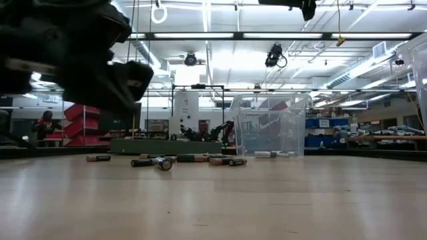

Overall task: Sort batteries
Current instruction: Put the silver battery into the top transparent bin

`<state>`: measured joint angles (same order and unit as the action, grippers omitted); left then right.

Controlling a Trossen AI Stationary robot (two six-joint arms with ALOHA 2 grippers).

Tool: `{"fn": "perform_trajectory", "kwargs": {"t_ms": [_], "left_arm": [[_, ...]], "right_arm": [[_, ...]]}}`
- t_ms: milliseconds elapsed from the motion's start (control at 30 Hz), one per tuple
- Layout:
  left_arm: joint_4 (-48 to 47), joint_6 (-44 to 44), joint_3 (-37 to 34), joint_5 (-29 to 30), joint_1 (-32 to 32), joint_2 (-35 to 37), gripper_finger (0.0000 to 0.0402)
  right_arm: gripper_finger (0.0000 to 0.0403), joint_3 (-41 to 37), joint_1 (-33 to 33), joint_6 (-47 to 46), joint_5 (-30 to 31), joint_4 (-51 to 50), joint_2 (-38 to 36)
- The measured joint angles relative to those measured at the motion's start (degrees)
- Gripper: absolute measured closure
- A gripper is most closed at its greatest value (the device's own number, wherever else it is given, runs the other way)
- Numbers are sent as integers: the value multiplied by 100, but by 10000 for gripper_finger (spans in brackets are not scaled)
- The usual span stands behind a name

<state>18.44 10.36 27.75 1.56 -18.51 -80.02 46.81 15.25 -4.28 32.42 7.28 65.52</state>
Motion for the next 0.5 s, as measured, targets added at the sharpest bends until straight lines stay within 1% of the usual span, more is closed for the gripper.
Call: {"fn": "perform_trajectory", "kwargs": {"t_ms": [100,167,300,367,500], "left_arm": [[227,610,-2,773,16,-19,354],[569,912,2,1057,67,-65,342],[767,1397,2,1051,229,-230,322],[793,1490,0,997,327,-329,316],[1272,1455,2,301,559,-671,309]], "right_arm": [[403,0,-2,68,7,-8,0],[403,0,-7,105,9,-12,0],[403,0,-103,152,9,-5,0],[403,0,-174,152,9,-1,0],[403,0,-337,173,8,-2,0]]}}
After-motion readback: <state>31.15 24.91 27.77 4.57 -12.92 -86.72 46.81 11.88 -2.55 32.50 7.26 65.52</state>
